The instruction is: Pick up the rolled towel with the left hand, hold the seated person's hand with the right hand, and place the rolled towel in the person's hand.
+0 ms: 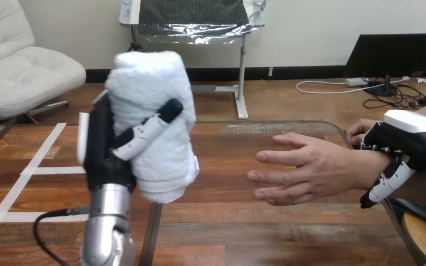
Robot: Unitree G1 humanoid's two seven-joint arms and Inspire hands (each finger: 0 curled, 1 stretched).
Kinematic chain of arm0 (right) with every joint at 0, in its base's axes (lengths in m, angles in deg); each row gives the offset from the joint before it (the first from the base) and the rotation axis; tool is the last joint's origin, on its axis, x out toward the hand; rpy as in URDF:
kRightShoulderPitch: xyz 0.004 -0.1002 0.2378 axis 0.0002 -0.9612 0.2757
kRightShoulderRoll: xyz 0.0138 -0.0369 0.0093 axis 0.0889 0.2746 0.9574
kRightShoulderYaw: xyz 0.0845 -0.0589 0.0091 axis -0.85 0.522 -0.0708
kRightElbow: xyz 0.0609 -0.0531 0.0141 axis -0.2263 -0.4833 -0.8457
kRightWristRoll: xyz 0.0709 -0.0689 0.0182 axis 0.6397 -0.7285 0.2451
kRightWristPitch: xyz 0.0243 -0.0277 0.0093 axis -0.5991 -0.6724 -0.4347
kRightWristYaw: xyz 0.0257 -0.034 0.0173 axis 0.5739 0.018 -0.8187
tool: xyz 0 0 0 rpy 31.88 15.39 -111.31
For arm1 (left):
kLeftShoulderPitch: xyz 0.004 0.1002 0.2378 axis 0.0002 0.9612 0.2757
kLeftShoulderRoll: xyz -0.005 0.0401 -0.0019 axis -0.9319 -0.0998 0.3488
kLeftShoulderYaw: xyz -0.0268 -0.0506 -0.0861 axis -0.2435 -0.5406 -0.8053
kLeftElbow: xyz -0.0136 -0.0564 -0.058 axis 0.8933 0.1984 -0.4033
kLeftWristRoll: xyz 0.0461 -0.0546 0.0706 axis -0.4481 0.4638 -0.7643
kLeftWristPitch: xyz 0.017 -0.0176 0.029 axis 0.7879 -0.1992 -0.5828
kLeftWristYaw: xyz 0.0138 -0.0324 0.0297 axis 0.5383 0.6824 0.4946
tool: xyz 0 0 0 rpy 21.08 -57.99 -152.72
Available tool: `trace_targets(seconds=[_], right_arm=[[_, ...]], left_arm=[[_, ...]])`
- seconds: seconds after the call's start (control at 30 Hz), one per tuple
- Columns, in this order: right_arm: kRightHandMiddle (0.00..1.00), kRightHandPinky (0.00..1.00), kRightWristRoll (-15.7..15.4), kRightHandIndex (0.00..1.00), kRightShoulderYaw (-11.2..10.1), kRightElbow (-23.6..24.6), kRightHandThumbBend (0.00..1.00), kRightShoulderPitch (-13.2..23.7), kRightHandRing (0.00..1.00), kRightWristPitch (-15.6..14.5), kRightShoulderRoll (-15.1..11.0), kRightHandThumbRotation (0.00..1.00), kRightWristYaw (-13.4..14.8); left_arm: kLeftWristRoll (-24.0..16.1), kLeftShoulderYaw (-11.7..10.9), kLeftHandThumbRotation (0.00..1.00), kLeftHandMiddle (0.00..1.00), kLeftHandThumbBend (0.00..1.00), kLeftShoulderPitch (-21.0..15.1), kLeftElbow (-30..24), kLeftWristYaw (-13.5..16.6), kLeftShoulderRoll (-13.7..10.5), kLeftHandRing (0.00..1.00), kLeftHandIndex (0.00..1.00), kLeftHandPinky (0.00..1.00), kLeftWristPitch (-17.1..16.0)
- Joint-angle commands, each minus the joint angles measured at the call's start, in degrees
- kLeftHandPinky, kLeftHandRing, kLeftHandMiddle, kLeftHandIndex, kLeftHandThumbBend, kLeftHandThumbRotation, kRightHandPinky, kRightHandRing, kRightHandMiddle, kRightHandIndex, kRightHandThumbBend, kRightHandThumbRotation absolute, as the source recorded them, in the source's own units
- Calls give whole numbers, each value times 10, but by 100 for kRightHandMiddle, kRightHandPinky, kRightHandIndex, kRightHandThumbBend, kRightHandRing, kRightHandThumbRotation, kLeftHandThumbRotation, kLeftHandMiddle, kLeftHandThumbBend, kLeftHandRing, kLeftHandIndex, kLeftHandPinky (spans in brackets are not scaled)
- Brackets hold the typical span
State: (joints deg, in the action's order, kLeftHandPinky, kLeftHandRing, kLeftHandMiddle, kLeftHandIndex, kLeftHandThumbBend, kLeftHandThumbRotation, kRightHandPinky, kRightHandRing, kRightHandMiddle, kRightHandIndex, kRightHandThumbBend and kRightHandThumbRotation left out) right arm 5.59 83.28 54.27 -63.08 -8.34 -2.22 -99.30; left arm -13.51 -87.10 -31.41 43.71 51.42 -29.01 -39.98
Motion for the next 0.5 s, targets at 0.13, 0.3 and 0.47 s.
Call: trace_targets(seconds=[0.13,0.3,0.47], right_arm=[[36,21,-11,40,10,2,90,64,28,-15,24,4,4],[35,20,-15,40,14,2,90,74,26,-15,32,5,2],[35,20,-18,40,18,2,90,82,27,-16,39,6,0]], left_arm=[[-22,12,0,35,47,-121,110,3,41,27,39,21,-62],[-20,10,0,36,52,-150,168,-1,49,28,40,23,-85],[-14,7,0,37,57,-175,213,0,60,29,41,24,-97]])
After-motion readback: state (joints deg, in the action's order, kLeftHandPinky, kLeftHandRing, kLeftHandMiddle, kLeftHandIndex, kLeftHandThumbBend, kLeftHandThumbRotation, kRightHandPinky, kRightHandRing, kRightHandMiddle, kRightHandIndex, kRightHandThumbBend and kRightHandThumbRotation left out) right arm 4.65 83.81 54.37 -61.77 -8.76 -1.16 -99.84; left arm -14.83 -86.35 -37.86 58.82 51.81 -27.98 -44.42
